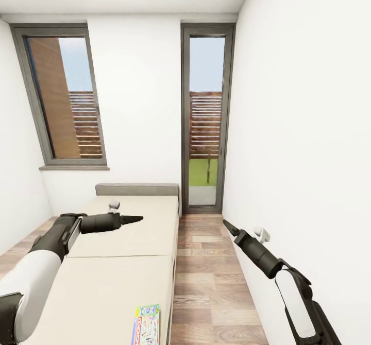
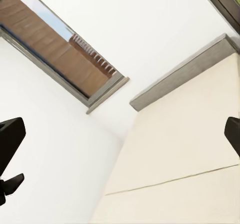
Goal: Put all the toys in the child's room - the three board games (two on the bed and one on the table), the two jigsaw puzzles on the table, and the tennis ball on the table - inside the toy box on the table in the child's room.
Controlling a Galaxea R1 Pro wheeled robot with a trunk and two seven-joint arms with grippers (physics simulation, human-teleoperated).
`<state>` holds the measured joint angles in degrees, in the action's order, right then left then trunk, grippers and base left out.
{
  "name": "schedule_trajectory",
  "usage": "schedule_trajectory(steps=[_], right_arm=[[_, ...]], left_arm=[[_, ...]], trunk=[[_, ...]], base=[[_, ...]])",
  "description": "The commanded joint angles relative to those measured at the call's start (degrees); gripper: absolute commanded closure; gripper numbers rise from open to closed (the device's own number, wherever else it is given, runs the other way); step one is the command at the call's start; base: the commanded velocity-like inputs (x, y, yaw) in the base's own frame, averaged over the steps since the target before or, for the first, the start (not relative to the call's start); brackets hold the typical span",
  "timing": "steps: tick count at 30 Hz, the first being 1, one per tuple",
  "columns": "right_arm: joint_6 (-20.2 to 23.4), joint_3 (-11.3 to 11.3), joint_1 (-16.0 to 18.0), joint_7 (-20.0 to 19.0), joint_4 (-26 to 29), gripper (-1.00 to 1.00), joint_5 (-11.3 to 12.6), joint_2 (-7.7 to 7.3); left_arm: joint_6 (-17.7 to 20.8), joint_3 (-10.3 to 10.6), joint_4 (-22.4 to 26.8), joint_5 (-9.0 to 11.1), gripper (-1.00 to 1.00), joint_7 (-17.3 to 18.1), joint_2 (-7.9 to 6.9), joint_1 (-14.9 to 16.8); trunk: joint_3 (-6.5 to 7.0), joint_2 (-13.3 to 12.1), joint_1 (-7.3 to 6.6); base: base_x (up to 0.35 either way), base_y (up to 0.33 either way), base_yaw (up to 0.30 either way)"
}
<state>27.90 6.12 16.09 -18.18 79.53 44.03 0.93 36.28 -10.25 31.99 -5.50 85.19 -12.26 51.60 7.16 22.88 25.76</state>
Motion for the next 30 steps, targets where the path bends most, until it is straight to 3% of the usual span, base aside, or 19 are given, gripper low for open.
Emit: schedule_trajectory(steps=[1,9,30], right_arm=[[0.16,0.20,-0.07,0.19,0.34,-1.00,0.21,0.12],[-2.32,0.04,-0.35,2.76,2.91,-1.00,-0.12,0.29],[-2.27,0.00,-0.36,9.50,3.87,-1.00,-0.21,0.27]], left_arm=[[0.27,-0.30,0.35,-0.49,-1.00,0.77,0.05,0.36],[-2.30,-0.18,0.03,-0.31,-1.00,2.84,1.49,-1.41],[-9.03,-0.12,-0.07,-0.49,-1.00,2.20,1.64,-1.71]], trunk=[[-0.03,0.04,0.02],[-0.03,0.04,0.02],[-0.99,0.04,0.02]], base=[[0.000,0.000,0.000],[0.000,0.000,0.000],[0.000,0.000,0.000]])
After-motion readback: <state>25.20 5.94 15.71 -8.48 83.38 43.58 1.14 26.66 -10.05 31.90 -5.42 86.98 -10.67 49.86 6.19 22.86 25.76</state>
